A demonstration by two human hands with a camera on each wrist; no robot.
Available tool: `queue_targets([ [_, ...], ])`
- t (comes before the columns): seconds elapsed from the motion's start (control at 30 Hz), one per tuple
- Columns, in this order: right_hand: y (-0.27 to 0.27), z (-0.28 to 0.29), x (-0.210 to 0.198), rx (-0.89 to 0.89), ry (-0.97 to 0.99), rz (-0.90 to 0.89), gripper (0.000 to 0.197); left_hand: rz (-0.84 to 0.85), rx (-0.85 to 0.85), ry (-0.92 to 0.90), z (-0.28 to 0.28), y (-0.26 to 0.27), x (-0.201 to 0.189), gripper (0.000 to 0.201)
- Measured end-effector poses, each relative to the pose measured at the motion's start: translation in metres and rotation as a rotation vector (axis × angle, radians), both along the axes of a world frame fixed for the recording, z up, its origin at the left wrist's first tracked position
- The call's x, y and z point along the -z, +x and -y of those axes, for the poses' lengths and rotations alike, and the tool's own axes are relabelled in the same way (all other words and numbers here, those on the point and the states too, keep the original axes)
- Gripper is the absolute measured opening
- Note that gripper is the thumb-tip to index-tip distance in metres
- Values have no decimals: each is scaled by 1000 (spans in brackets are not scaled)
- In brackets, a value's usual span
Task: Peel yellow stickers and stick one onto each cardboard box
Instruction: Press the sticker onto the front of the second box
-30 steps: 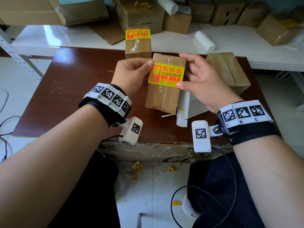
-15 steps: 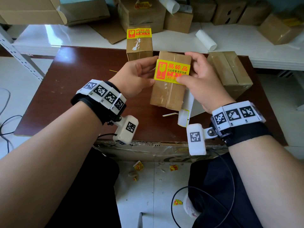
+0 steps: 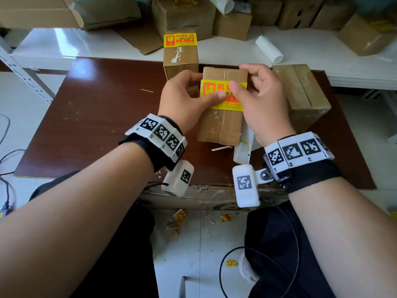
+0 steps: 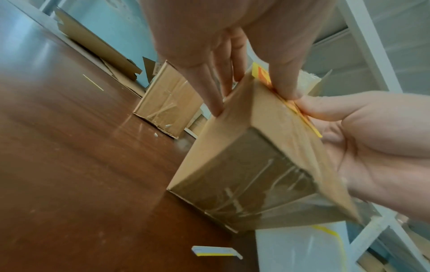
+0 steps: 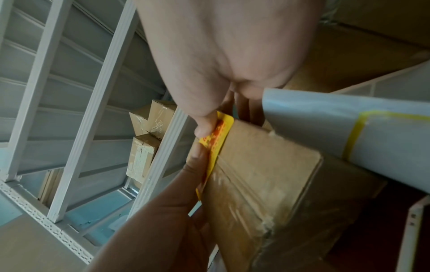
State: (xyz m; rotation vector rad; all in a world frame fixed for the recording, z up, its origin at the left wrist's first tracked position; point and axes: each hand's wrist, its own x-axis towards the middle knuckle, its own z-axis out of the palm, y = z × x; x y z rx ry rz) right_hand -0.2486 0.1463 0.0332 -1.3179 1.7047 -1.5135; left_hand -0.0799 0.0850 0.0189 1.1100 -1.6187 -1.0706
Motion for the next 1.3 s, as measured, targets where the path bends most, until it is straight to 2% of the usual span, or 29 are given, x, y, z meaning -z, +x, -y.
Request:
queue_targets([
  [0.1,2,0,-2,33,-39,8,20,-195,-16,98,0,-1,-6,28],
  [0.17,1,-1,-4,53,-41,24,18,-240,-36,136,2,0,-8,11],
  [0.27,0,-2,-6,24,-20,16,21,-114,-147,114,9,5,-7,39],
  [0.3,-1,-2,-6,3,-13,21,24,-126,-148,130,10,6,-8,40],
  [0.53,-9,0,-5,-158,42,114,45,-155,-101,152,9,7,-8,32],
  [0.6,-12,-1,-5,-198,59,120,51,-179,-80,160,7,6,-9,23],
  [0.67,-15,-2,-6,-242,90,100,58,-194,-62,160,5,6,-10,16],
  [1.0,-27,-11,-12,-432,202,-43,89,-199,-51,134,9,4,-5,15],
  [1.2,-30,-11,-11,-429,169,52,90,-183,-62,129,11,3,-4,15],
  [1.3,-30,-10,-12,-375,141,111,79,-173,-61,127,12,3,-3,15],
])
